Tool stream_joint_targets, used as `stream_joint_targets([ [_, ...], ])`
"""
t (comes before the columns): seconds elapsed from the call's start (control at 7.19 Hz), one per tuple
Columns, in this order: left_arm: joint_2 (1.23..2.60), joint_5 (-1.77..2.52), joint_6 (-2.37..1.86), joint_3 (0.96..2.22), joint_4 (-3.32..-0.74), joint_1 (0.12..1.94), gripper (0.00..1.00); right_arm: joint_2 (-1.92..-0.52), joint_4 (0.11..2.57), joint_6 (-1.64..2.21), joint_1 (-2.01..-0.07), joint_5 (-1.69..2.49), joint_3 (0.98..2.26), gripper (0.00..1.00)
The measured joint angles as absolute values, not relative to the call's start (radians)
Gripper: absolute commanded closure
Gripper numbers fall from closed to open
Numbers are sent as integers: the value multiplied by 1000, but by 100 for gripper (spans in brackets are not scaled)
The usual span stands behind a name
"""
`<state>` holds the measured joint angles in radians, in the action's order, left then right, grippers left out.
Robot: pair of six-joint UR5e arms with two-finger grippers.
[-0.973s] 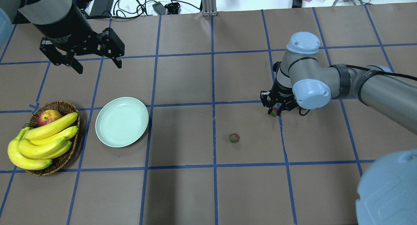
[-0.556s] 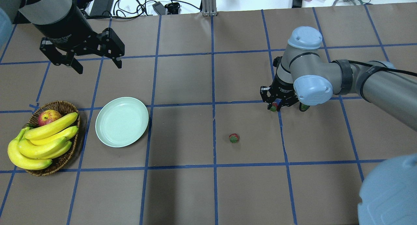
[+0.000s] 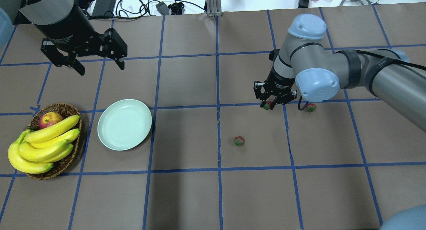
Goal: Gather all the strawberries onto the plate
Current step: 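Carry the strawberry toward the plate and release it on the table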
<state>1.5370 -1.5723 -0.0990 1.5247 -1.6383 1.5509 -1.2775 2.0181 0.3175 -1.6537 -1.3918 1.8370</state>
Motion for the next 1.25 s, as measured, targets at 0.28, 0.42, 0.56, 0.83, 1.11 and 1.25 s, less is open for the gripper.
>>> stream_joint_targets([
  [0.28, 1537, -1572, -99, 1525, -1638, 1551, 0, -1268, 2025, 444, -1748, -1339, 1804, 100],
  [0.42, 1537, -1572, -99, 1525, -1638, 1551, 0, -1258, 2041, 491, -1788, -1318, 1798, 100],
  [0.56, 1537, -1572, -99, 1525, -1638, 1550, 0, -1244, 2072, 545, -1829, -1297, 1796, 100],
  [0.83, 1538, -1572, -100, 1525, -1639, 1552, 0, -1196, 2147, 633, -1902, -1272, 1795, 100],
  [1.11, 1537, -1572, -99, 1525, -1639, 1552, 0, -1143, 2207, 678, -1946, -1241, 1795, 100],
  [1.25, 1537, -1572, -99, 1525, -1638, 1552, 0, -1125, 2216, 685, -1959, -1222, 1794, 100],
])
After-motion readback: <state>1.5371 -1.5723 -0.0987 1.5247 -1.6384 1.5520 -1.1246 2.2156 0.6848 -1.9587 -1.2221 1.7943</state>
